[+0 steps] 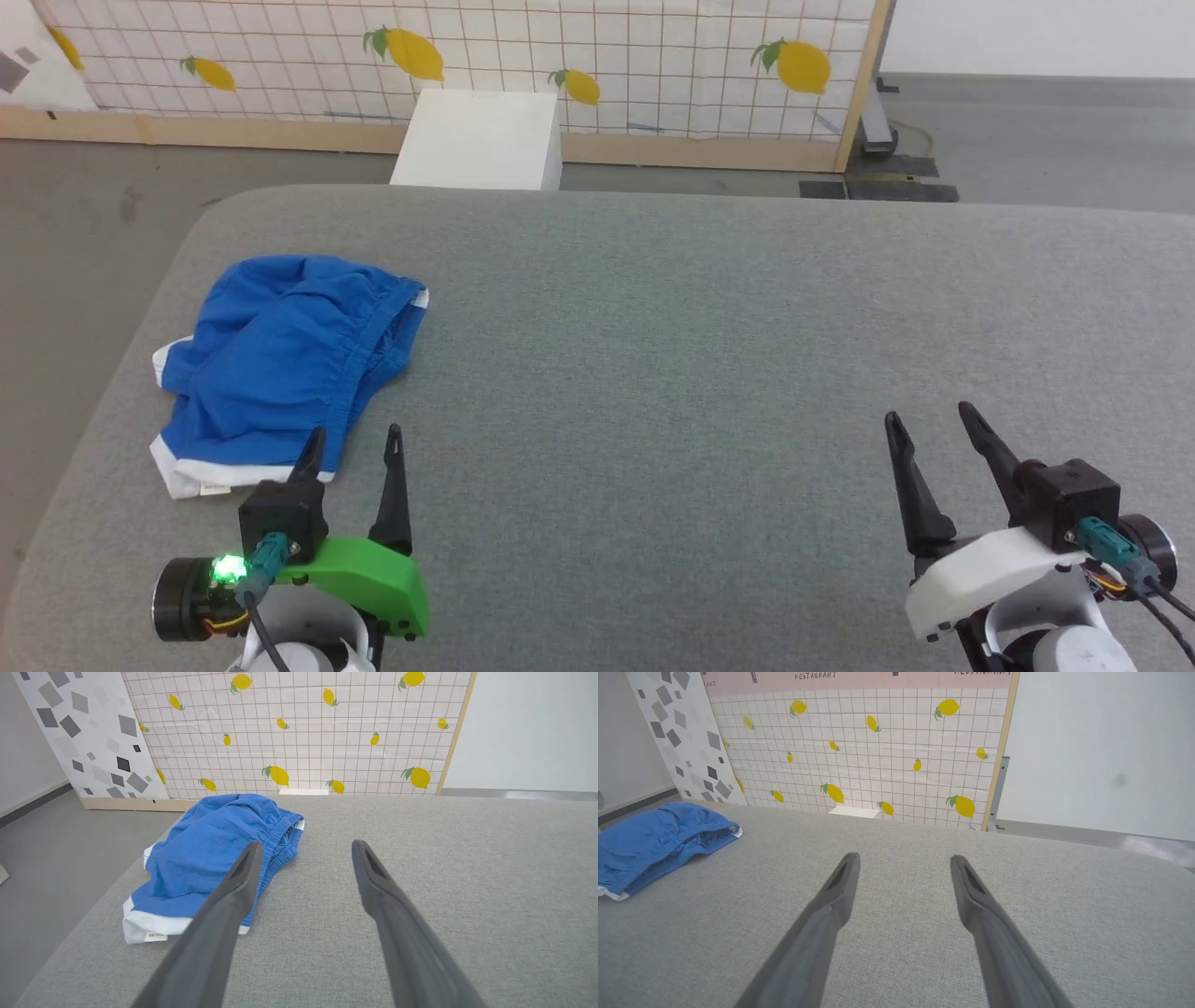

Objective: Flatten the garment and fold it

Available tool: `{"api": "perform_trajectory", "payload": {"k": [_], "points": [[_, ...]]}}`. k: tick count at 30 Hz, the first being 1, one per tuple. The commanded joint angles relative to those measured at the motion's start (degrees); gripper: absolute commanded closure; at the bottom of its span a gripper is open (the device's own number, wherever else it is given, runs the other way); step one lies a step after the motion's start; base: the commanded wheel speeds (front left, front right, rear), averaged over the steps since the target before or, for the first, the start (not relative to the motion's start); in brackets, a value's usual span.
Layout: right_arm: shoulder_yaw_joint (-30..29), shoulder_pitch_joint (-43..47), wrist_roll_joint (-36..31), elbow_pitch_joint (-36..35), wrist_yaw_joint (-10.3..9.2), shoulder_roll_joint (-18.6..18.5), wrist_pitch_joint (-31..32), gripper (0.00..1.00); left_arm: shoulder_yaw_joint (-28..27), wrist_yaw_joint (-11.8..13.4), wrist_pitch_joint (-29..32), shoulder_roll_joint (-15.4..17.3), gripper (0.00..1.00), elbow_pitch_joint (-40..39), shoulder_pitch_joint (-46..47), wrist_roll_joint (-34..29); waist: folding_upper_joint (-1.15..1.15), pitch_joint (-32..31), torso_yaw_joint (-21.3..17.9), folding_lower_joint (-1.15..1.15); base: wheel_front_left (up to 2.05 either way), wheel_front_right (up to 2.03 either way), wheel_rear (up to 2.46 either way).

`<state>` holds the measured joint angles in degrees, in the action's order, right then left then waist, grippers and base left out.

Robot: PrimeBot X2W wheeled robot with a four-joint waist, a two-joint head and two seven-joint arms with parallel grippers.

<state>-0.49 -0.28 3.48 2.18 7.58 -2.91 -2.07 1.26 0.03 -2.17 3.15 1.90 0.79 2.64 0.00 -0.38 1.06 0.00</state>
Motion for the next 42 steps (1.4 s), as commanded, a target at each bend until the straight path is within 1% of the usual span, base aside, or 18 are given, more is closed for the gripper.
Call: {"api": "perform_trajectory", "payload": {"k": [1, 22, 23, 42], "points": [[-0.03, 0.87, 0.76, 0.44, -0.02, 0.01, -0.69, 0.0, 0.1, -0.26, -0.66, -0.05, 0.0, 0.38, -0.12, 0.75, 0.0, -0.17, 0.48, 0.0, 0.0, 0.0, 0.0], [0.35, 1.72, 4.28, 2.63, -0.03, 0.01, -3.29, 0.0, -0.14, -0.35, -3.24, 0.08, 0.0, 1.52, -1.34, 2.92, 0.0, -0.35, 9.42, 0.0, 0.0, 0.0, 0.0], [0.57, 1.87, 4.85, 2.87, -0.03, 0.01, -3.65, 0.0, -0.06, -0.36, -3.6, 0.06, 0.0, 1.76, -1.51, 3.25, 0.0, -0.41, 10.71, 0.0, 0.0, 0.0, 0.0], [1.1, 2.38, 8.66, 5.48, -0.05, 0.02, -6.14, 0.0, 0.07, -0.59, -6.08, 0.02, 0.0, 3.24, -2.08, 5.36, 0.0, -0.79, 17.79, 0.0, 0.0, 0.0, 0.0]]}}
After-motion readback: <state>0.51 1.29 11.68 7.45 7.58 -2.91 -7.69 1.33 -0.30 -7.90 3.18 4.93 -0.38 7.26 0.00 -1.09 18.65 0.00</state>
